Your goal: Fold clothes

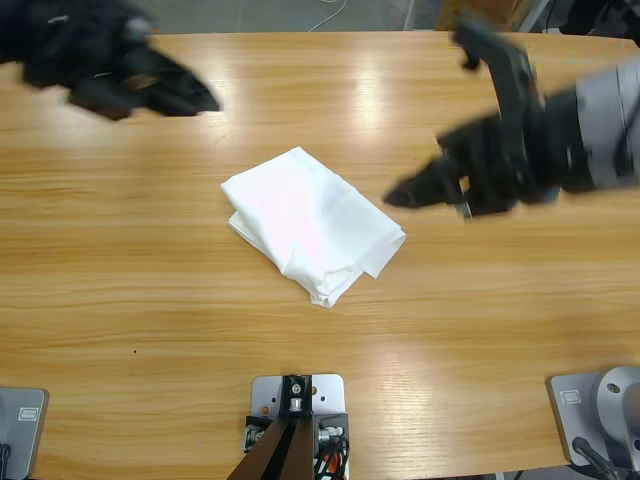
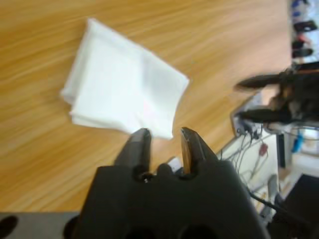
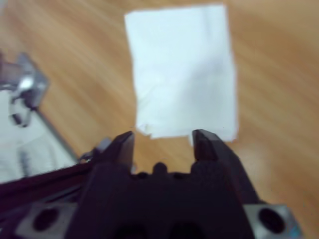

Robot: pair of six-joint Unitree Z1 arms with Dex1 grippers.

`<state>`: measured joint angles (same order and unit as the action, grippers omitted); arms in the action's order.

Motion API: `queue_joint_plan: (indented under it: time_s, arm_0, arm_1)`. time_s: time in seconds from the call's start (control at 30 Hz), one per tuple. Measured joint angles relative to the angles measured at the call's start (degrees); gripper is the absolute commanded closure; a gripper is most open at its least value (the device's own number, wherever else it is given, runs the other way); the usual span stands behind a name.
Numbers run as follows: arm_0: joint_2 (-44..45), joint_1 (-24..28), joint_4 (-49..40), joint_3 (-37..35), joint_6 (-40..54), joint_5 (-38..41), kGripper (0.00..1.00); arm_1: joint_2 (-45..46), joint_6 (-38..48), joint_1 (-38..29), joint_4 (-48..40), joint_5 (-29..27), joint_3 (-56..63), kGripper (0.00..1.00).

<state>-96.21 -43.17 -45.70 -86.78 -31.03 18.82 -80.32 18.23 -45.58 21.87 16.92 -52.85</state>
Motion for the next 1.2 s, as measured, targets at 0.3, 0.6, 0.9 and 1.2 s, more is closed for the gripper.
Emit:
queue_joint_plan:
  time_s: [0.3,0.6,0.9,1.2]
  arm_0:
    - [-9.28,1.21,8.99,6.64,-2.37,9.41,1.000]
    - [-11.38,2.11,18.54,13.09,-5.99,9.45,1.000]
    - [-16.06,2.20,21.13,16.15,-7.61,6.75,1.000]
    - [-16.72,3.83,23.79,20.57,-8.52,5.94,1.000]
  arm_1:
    - [-4.12,4.93,5.99,-33.41,13.93,23.20,1.000]
    - [-12.48,4.93,10.99,-40.44,18.49,21.50,1.000]
    - [-16.28,4.73,12.63,-41.56,18.97,22.10,1.000]
    - [-20.75,4.11,14.53,-41.94,19.25,22.42,1.000]
